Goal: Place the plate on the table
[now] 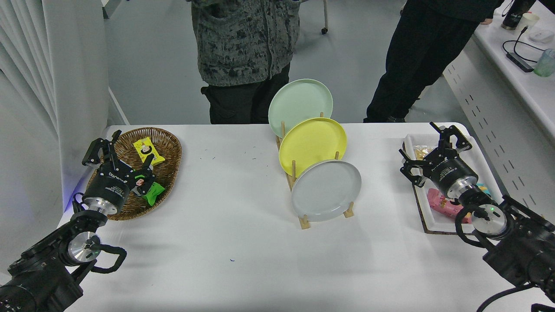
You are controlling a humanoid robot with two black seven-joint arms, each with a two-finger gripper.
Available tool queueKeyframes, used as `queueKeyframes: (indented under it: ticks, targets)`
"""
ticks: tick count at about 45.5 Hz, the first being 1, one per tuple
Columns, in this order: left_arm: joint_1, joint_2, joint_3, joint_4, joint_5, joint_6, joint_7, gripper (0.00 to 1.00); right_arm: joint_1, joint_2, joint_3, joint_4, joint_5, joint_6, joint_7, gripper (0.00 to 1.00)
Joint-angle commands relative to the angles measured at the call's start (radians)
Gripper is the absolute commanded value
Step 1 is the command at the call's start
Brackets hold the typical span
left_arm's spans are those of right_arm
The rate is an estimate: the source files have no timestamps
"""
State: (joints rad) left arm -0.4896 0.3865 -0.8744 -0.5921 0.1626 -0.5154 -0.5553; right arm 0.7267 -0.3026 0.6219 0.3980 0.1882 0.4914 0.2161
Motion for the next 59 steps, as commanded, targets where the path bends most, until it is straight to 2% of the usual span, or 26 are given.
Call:
queueKeyframes:
  ticks: [1, 9, 14, 21, 28, 30, 43, 51, 59]
  targets:
    - [0.0, 0.0, 0.0, 0.0, 0.0, 0.0, 0.0, 0.98, 0.011, -0.073, -0.085, 0.109, -0.001, -0.036, 0.002, 1.0]
    - [-0.003, 0.0, 0.0, 0.0, 0.0, 0.0, 0.0, 0.98, 0.1, -0.315, -0.303, 0.511, 0.013, -0.226, 0.002, 1.0]
    - [-0.003, 0.0, 0.0, 0.0, 0.0, 0.0, 0.0, 0.98, 0.122, -0.334, -0.303, 0.573, 0.011, -0.375, -0.026, 1.0]
    - [-0.003, 0.0, 0.0, 0.0, 0.0, 0.0, 0.0, 0.98, 0.178, -0.411, -0.381, 0.7, 0.046, -0.441, -0.035, 1.0]
    - [-0.003, 0.0, 0.002, 0.0, 0.0, 0.0, 0.0, 0.98, 0.324, -0.454, -0.606, 0.827, 0.232, -0.522, -0.027, 1.0]
    - [-0.003, 0.0, 0.002, 0.0, 0.0, 0.0, 0.0, 0.98, 0.364, -0.475, -0.642, 0.904, 0.283, -0.578, -0.026, 1.0]
    - [-0.003, 0.0, 0.002, 0.0, 0.0, 0.0, 0.0, 0.98, 0.416, -0.466, -0.671, 1.051, 0.292, -0.833, -0.027, 0.99]
    - [-0.003, 0.0, 0.002, 0.0, 0.0, 0.0, 0.002, 0.98, 0.438, -0.464, -0.68, 1.091, 0.381, -0.864, -0.027, 0.99]
    - [-0.003, 0.0, 0.002, 0.0, 0.0, 0.0, 0.002, 0.98, 0.441, -0.415, -0.689, 1.095, 0.381, -0.903, -0.034, 0.99]
